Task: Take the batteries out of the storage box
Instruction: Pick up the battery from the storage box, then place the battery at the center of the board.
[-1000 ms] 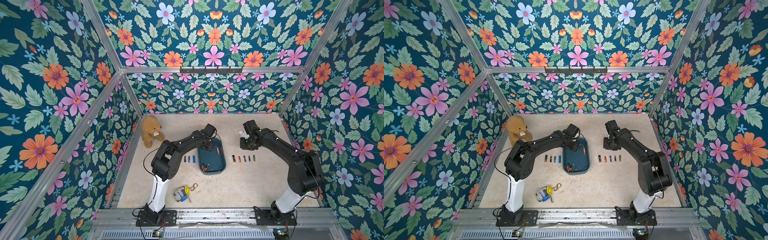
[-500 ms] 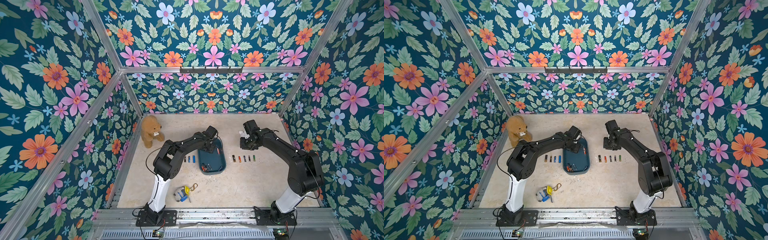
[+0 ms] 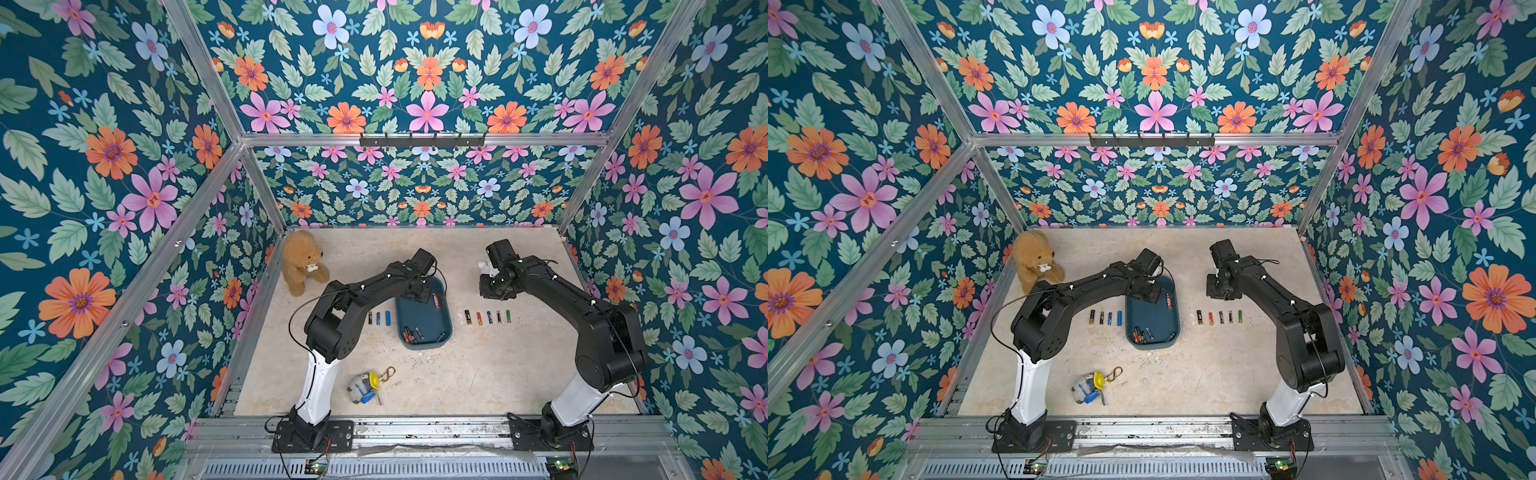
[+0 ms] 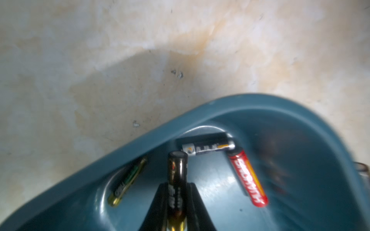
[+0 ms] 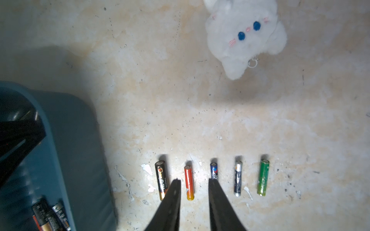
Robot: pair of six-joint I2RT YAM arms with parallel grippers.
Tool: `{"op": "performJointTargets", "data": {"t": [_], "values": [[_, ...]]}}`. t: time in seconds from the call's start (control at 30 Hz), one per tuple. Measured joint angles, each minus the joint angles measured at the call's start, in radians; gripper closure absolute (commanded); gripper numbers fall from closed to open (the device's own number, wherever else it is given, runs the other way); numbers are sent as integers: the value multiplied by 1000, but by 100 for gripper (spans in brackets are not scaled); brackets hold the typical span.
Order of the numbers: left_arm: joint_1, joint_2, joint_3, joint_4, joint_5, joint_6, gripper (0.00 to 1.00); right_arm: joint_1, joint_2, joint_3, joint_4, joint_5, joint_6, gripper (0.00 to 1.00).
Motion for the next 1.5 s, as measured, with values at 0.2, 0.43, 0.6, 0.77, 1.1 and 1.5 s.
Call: {"op": "performJointTargets", "data": {"t": [0.2,0.43,0.6,0.77,1.1,1.5], "values": [[-2,-62,-16,8,14,-11,83,6,0,10,-1,-7,0,70],[2,-170,-60,7,20,-31,83,39,14,49,-14,-11,0,70],[32,-291,-134,4,4,-36,83,67,39,91,-21,-13,2,70],[105,-431,-263,3,-16,-40,82,83,60,114,-24,-14,5,70],[281,-647,-517,0,-18,-39,82,105,84,146,-41,-17,12,70],[421,-693,-693,20,-3,-2,83,110,108,161,-56,-16,24,70]]}}
